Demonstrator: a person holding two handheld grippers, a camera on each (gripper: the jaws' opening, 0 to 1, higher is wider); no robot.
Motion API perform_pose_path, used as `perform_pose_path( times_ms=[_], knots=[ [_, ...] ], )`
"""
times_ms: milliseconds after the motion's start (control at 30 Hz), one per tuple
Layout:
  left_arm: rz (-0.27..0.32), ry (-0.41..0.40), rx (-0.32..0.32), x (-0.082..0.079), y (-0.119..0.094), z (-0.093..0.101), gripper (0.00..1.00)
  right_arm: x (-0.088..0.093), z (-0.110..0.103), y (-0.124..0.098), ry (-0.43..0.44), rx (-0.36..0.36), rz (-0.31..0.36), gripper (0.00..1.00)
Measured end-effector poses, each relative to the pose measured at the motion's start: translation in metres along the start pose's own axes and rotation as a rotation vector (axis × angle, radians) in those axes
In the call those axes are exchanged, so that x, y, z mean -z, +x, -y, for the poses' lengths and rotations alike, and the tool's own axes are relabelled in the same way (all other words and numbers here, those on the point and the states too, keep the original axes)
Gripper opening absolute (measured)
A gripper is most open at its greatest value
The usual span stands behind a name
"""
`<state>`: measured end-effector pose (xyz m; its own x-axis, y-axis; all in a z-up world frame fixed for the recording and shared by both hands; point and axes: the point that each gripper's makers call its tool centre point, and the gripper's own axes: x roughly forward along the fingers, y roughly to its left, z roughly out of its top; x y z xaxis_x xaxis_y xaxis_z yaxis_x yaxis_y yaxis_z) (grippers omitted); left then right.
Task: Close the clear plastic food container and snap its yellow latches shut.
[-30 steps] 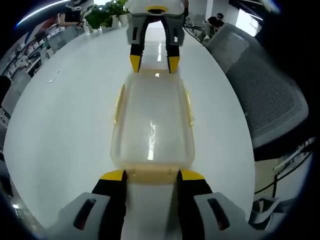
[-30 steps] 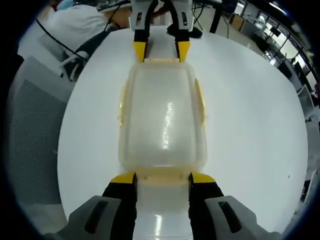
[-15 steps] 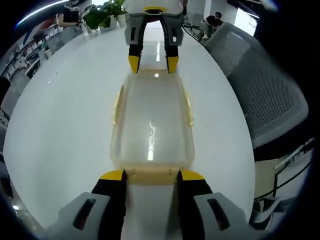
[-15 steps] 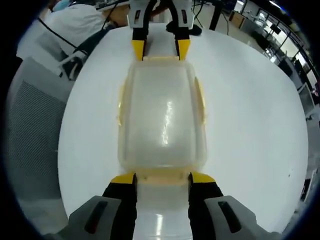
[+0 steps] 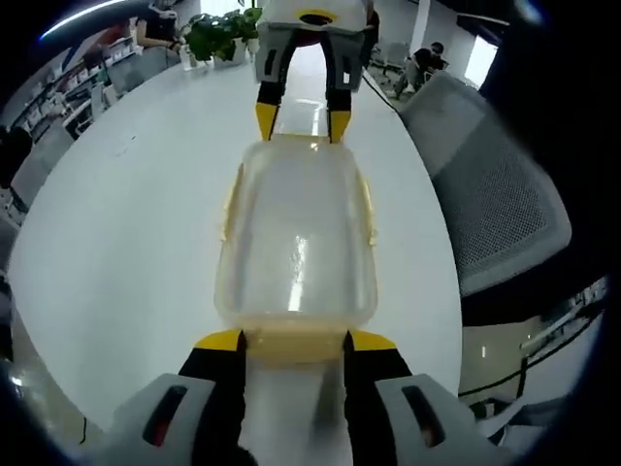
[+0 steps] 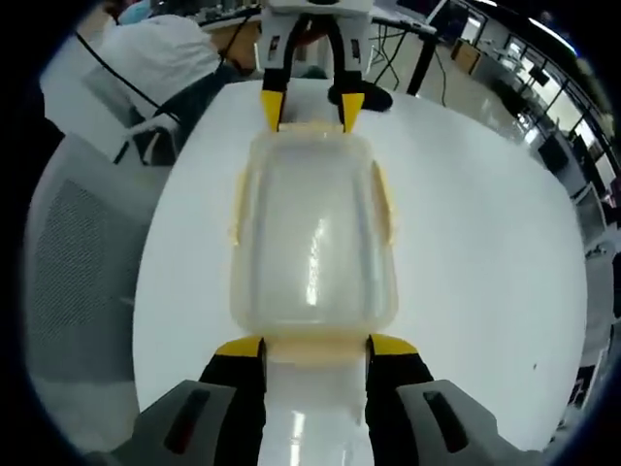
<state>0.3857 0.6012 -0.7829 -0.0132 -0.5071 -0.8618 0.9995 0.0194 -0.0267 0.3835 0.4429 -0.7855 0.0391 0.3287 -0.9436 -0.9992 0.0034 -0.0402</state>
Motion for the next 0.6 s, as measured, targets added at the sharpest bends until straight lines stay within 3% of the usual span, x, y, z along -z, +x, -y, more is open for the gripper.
perform_pose_path(
  times_ms=[267,600],
  knots=[
    [0.028,0.005,-0.007,-0.019,-0.009,-0.006,0.39,0.005,0.008,-0.02,0.001,0.002,0.0,0.39],
    [0.011,0.028,0.016,-0.031,-0.008,-0.004,0.39,0.014,0.001,-0.029,0.021,0.017,-0.009,0.39]
  ],
)
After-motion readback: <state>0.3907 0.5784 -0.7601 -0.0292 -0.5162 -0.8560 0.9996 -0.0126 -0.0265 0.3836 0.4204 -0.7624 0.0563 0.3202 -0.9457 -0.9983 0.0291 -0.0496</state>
